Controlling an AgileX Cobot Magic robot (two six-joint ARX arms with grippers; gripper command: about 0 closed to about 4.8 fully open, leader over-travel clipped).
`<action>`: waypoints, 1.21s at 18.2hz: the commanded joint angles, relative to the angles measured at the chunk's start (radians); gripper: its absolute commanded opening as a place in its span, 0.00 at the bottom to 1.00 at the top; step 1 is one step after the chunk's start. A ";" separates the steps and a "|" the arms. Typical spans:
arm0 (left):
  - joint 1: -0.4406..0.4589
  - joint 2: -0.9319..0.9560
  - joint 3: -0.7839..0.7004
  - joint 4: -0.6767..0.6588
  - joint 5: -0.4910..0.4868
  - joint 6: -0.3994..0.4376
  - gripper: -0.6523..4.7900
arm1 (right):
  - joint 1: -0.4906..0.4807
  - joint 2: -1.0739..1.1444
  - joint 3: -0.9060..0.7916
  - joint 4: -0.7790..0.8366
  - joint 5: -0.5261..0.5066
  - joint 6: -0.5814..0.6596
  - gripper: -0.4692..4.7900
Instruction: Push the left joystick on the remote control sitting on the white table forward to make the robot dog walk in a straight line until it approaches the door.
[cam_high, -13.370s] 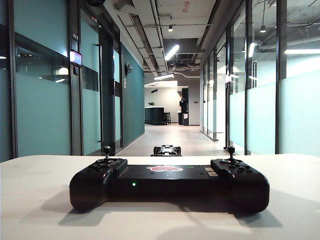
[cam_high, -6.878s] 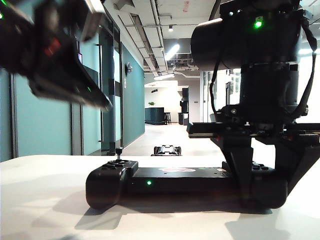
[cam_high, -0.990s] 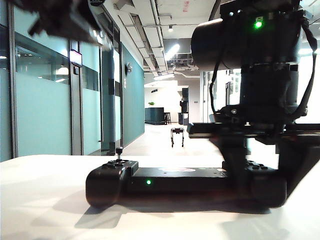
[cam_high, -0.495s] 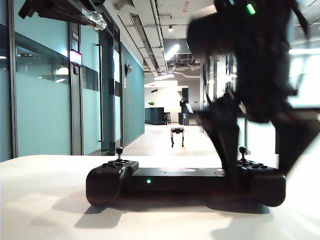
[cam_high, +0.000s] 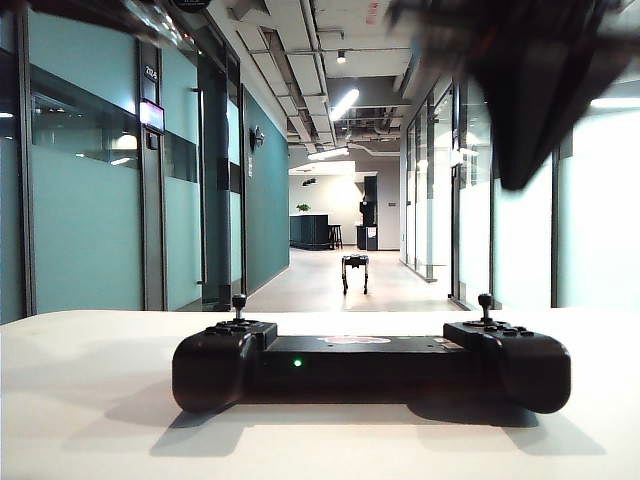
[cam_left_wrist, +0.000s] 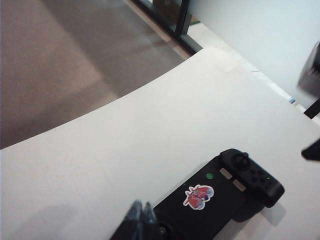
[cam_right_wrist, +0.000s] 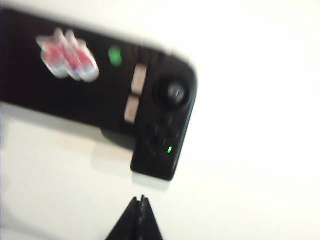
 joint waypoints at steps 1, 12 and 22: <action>-0.001 -0.053 -0.034 0.011 -0.009 -0.006 0.11 | 0.006 -0.097 0.002 0.063 0.097 -0.075 0.08; -0.001 -0.378 -0.396 0.212 -0.087 -0.009 0.11 | 0.005 -0.520 -0.308 0.401 0.290 -0.289 0.08; -0.001 -0.518 -0.642 0.413 -0.134 -0.011 0.11 | 0.006 -0.705 -0.634 0.758 0.097 -0.397 0.08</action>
